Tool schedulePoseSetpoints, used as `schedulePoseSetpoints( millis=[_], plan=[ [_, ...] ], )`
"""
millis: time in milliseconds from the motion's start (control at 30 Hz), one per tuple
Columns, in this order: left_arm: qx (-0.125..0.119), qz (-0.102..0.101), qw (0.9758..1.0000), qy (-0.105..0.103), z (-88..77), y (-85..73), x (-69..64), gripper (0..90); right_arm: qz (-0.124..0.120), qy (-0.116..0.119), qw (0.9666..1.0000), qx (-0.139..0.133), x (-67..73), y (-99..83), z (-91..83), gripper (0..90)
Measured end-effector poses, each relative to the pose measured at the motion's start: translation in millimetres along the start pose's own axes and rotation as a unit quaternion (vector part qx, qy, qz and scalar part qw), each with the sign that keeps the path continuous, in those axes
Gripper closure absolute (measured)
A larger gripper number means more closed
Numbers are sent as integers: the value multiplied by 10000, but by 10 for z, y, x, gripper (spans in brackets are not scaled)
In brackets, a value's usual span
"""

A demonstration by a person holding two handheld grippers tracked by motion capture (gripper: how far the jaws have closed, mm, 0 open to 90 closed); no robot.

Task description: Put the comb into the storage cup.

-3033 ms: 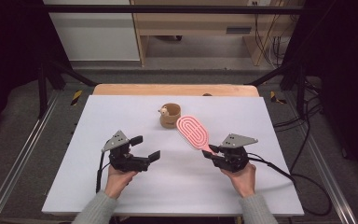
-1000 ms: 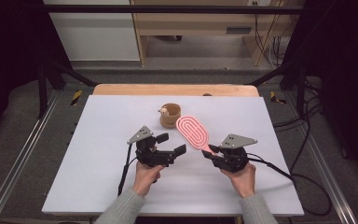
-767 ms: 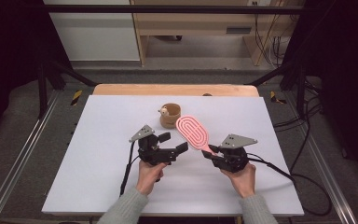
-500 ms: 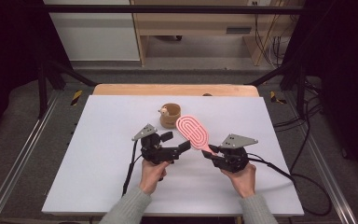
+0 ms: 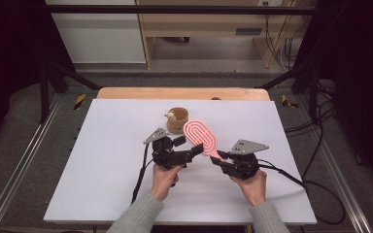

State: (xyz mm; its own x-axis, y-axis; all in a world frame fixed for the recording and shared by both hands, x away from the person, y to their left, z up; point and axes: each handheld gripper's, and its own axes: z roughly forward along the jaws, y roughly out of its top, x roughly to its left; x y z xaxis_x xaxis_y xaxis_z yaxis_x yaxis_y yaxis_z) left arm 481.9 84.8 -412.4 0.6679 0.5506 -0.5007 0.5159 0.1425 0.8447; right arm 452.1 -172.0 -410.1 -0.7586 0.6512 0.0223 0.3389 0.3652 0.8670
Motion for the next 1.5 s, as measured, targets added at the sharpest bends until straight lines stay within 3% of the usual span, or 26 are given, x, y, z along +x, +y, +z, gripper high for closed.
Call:
schedulePoseSetpoints(
  millis=[500,867,1300,1500],
  plan=[
    [-57,-280,9996,-41,83,-27,-31,269,-28,-3,10000,-15,16,7,2,692],
    [-247,-481,9985,-25,94,-29,-51,415,-53,-27,10000,-66,37,10,7,692],
    [-300,-661,9973,108,104,-38,-72,474,-80,-81,9999,-97,44,3,20,692],
    [-322,-742,9967,71,101,-43,-70,498,-85,-107,9998,-111,50,-3,31,692]
  ],
)
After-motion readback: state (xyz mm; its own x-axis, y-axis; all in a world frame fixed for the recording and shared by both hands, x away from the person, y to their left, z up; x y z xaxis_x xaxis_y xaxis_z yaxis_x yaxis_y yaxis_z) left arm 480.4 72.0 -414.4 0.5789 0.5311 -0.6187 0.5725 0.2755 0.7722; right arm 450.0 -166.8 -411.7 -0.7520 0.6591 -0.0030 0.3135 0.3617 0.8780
